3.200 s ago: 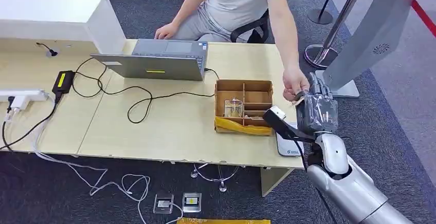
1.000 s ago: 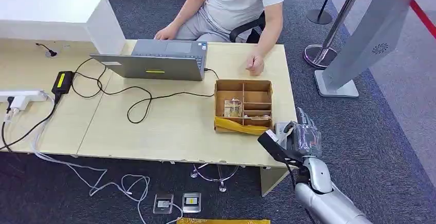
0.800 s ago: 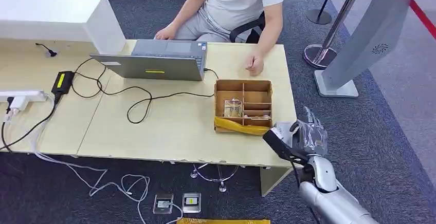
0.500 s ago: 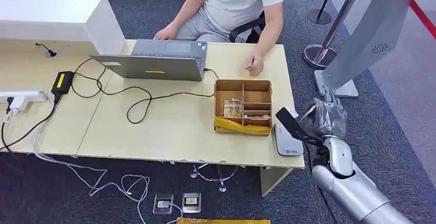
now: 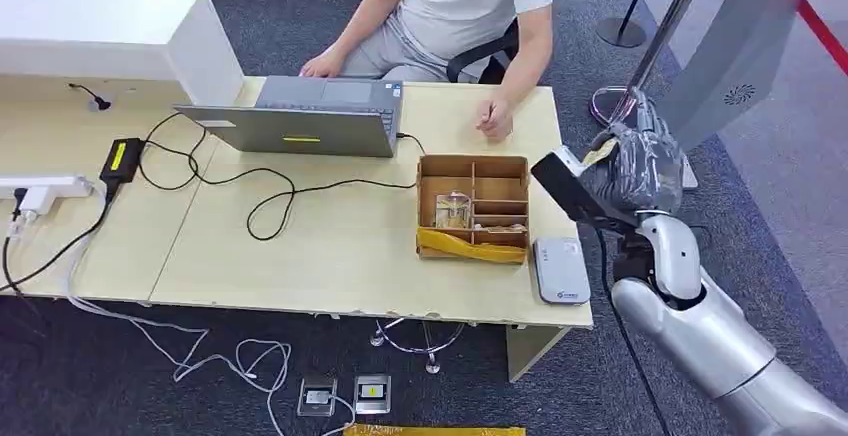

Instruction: Pass the card to the sensor for recognition and then transmit it.

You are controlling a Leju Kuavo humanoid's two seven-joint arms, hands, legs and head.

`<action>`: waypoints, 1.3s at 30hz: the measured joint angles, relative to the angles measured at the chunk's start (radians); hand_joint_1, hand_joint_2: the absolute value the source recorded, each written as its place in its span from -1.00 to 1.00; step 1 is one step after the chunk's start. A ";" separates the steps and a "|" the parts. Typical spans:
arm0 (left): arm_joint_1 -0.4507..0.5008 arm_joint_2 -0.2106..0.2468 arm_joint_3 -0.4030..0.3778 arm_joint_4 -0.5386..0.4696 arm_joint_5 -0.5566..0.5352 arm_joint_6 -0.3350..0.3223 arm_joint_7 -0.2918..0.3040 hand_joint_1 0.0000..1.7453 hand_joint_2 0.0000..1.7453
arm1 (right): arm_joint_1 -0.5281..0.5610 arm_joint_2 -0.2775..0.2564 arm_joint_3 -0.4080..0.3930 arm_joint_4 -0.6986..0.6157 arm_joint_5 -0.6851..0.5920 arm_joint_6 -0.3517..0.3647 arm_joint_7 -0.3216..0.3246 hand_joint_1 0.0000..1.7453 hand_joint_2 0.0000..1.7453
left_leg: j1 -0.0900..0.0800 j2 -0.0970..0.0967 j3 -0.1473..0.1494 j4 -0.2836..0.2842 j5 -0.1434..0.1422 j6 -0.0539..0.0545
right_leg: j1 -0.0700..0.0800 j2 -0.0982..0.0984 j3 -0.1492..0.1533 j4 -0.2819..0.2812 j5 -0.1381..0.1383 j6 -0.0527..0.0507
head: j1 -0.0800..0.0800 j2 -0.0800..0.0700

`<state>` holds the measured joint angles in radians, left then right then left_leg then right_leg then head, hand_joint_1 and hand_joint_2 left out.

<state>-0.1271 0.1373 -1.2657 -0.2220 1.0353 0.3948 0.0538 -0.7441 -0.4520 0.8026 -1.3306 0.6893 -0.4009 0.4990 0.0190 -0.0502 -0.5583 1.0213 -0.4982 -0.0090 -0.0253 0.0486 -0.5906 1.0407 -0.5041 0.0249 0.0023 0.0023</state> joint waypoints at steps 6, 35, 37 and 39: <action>0.000 0.002 -0.001 0.000 -0.001 0.002 -0.005 -1.00 -1.00 | -0.003 0.032 0.015 0.012 -0.075 -0.021 -0.031 1.00 1.00 | 0.000 0.000 0.000 0.000 0.000 0.000 | 0.000 0.000 0.000 0.000 0.000 0.000 | 0.000 0.000; 0.000 0.006 -0.003 0.000 0.000 0.002 0.001 -1.00 -1.00 | -0.003 0.122 0.055 0.187 -0.159 -0.086 -0.085 -1.00 1.00 | 0.000 0.000 0.000 0.000 0.000 0.000 | 0.000 -0.001 -0.001 0.000 0.000 0.000 | 0.000 0.000; 0.000 0.005 -0.003 0.000 -0.002 0.001 0.001 -1.00 -1.00 | -0.003 0.124 0.058 0.198 -0.142 -0.086 -0.080 -1.00 1.00 | 0.000 0.000 0.000 0.000 0.000 0.000 | 0.000 -0.001 -0.001 0.000 0.000 0.000 | 0.000 0.000; 0.000 0.004 -0.003 0.000 -0.003 0.000 0.001 -1.00 -1.00 | -0.003 0.128 0.060 0.206 -0.124 -0.084 -0.080 -1.00 1.00 | 0.000 0.000 0.000 0.000 0.000 0.000 | 0.000 -0.001 -0.001 0.000 0.000 0.000 | 0.000 0.000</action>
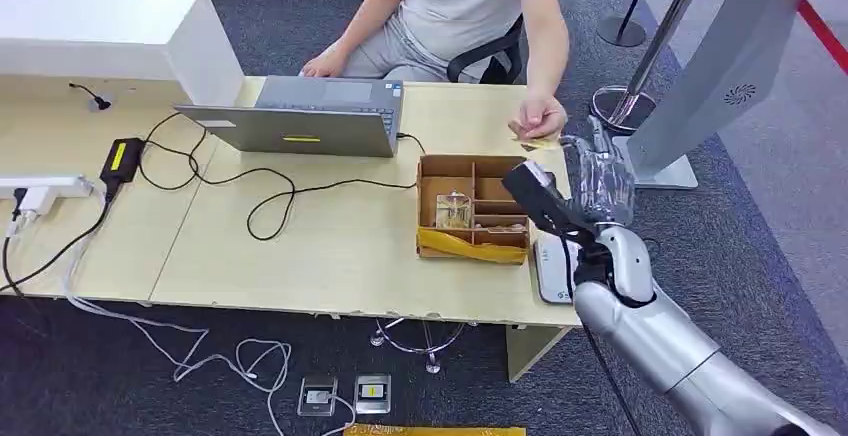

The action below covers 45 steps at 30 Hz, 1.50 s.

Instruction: Pass the card to the sensor for recognition and then transmit it.

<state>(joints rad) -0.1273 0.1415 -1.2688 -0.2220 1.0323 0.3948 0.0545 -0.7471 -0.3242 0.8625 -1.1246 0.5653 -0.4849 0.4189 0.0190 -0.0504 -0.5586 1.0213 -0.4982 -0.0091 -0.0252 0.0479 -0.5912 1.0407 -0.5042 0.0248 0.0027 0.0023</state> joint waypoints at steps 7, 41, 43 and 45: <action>0.000 -0.002 0.000 0.000 -0.005 -0.007 0.011 -1.00 -1.00 | 0.000 -0.001 0.011 0.012 0.033 0.035 0.011 -1.00 1.00 | 0.000 0.000 0.001 0.000 0.000 0.000 | 0.000 0.001 0.000 0.000 0.000 0.000 | 0.000 0.000; 0.000 -0.006 -0.019 0.000 -0.001 0.005 0.007 -1.00 -1.00 | 0.158 -0.140 0.048 -0.211 0.013 0.158 0.083 -1.00 1.00 | 0.000 0.002 0.000 0.000 0.000 0.000 | 0.000 0.002 0.000 0.000 0.000 0.000 | 0.000 0.000; 0.000 -0.008 -0.019 0.000 -0.002 0.005 0.007 -1.00 -1.00 | 0.158 -0.121 0.056 -0.195 0.011 0.152 0.076 -1.00 1.00 | 0.000 0.002 0.000 0.000 0.000 0.000 | 0.000 0.002 0.000 0.000 0.000 0.000 | 0.000 0.000; 0.000 -0.008 -0.019 0.000 -0.002 0.005 0.007 -1.00 -1.00 | 0.157 -0.103 0.065 -0.179 0.007 0.137 0.061 -1.00 1.00 | 0.000 0.002 0.000 0.000 0.000 0.000 | 0.000 0.002 0.000 0.000 0.000 0.000 | 0.000 0.000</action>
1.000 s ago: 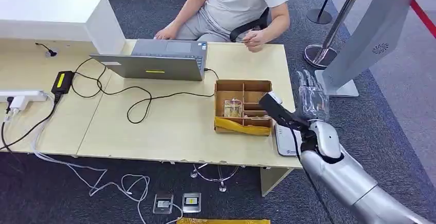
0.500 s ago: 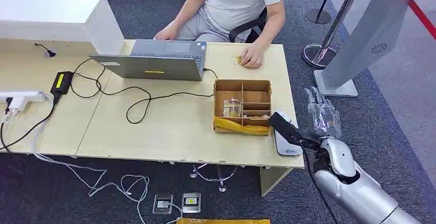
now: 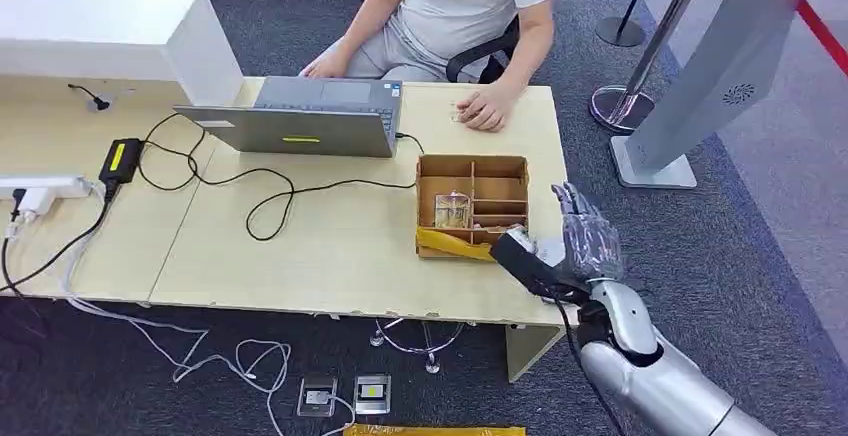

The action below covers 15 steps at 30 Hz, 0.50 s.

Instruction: Pass the card to the sensor for recognition and then transmit it.

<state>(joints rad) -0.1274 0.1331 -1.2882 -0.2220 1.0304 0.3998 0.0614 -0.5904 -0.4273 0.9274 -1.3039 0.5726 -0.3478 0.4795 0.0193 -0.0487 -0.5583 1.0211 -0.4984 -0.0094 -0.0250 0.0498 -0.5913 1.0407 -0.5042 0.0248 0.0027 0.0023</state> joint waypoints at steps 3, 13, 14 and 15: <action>0.000 0.000 0.000 0.000 0.000 0.000 0.000 -1.00 -1.00 | -0.001 0.026 0.005 0.026 0.002 -0.019 -0.013 -1.00 1.00 | 0.000 0.000 0.000 0.000 0.000 0.000 | 0.000 0.000 0.000 0.000 0.000 0.000 | 0.000 0.000; 0.000 -0.001 0.000 0.000 0.003 0.007 0.002 -1.00 -1.00 | -0.017 0.083 0.017 0.105 0.076 -0.041 -0.025 -1.00 1.00 | 0.000 0.000 0.000 0.000 0.000 0.000 | 0.000 0.000 0.000 0.000 0.000 0.000 | 0.000 0.000; 0.000 -0.001 0.000 0.000 0.003 0.007 0.002 -1.00 -1.00 | -0.020 0.086 0.018 0.111 0.092 -0.044 -0.025 -1.00 1.00 | 0.000 0.000 0.000 0.000 0.000 0.000 | 0.000 0.000 0.000 0.000 0.000 0.000 | 0.000 0.000; 0.000 -0.001 0.000 0.000 0.004 0.007 0.002 -1.00 -1.00 | -0.022 0.090 0.019 0.116 0.102 -0.044 -0.025 -1.00 1.00 | 0.000 0.000 0.000 0.000 0.000 0.000 | 0.000 0.000 0.000 0.000 0.000 0.000 | 0.000 0.000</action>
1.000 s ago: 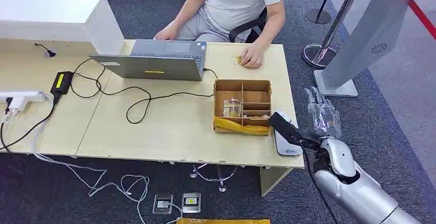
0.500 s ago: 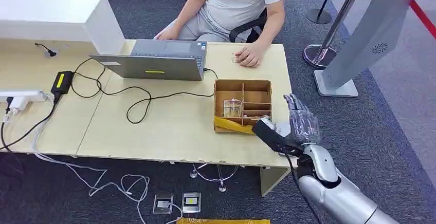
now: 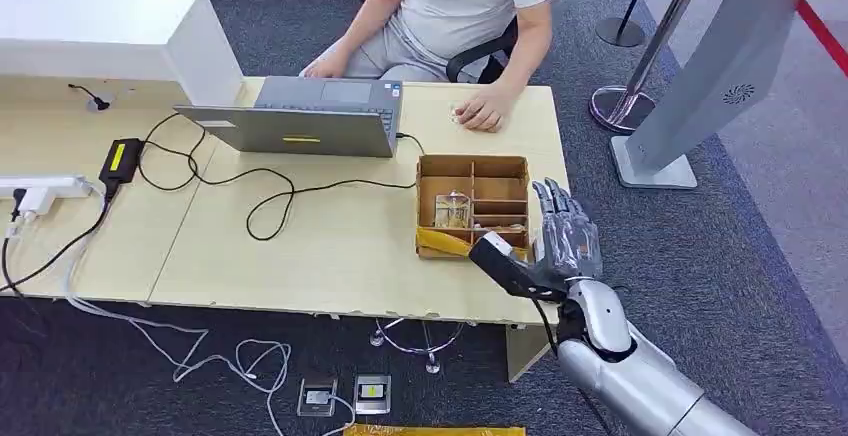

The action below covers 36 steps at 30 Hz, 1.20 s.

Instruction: Pass the card to the sensor for recognition and then transmit it.

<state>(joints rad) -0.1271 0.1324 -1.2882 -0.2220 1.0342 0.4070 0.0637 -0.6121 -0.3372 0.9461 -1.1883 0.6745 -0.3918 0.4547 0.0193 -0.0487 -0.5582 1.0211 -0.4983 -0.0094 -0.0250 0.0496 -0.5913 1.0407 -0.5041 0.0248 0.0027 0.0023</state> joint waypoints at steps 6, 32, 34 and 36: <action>0.000 0.000 0.000 0.000 0.000 0.000 0.005 -1.00 -1.00 | -0.002 0.017 0.001 0.034 0.026 0.000 0.003 -1.00 1.00 | 0.000 0.000 0.000 0.000 0.000 0.000 | 0.000 0.000 0.000 0.000 0.000 0.000 | 0.000 0.000; 0.000 -0.001 0.000 0.000 0.000 0.002 0.010 -1.00 -1.00 | -0.024 0.122 0.002 0.195 0.099 0.013 -0.035 -1.00 1.00 | 0.000 0.000 0.000 0.000 0.000 0.000 | 0.000 0.000 0.000 0.000 0.000 0.000 | 0.000 0.000; 0.000 -0.001 0.000 0.000 0.000 0.002 0.010 -1.00 -1.00 | -0.029 0.134 0.002 0.215 0.100 0.013 -0.036 -1.00 1.00 | 0.000 0.000 0.000 0.000 0.000 0.000 | 0.000 0.000 0.000 0.000 0.000 0.000 | 0.000 0.000; 0.000 -0.001 0.000 0.000 0.000 0.002 0.010 -1.00 -1.00 | -0.032 0.141 0.002 0.229 0.101 0.013 -0.037 -1.00 1.00 | 0.000 0.000 0.000 0.000 0.000 0.000 | 0.000 0.000 0.000 0.000 0.000 0.000 | 0.000 0.000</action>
<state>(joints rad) -0.1270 0.1316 -1.2882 -0.2220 1.0342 0.4093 0.0732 -0.6437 -0.1964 0.9480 -0.9594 0.7752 -0.3788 0.4181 0.0193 -0.0486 -0.5581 1.0211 -0.4983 -0.0094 -0.0250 0.0496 -0.5914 1.0408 -0.5042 0.0248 0.0027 0.0023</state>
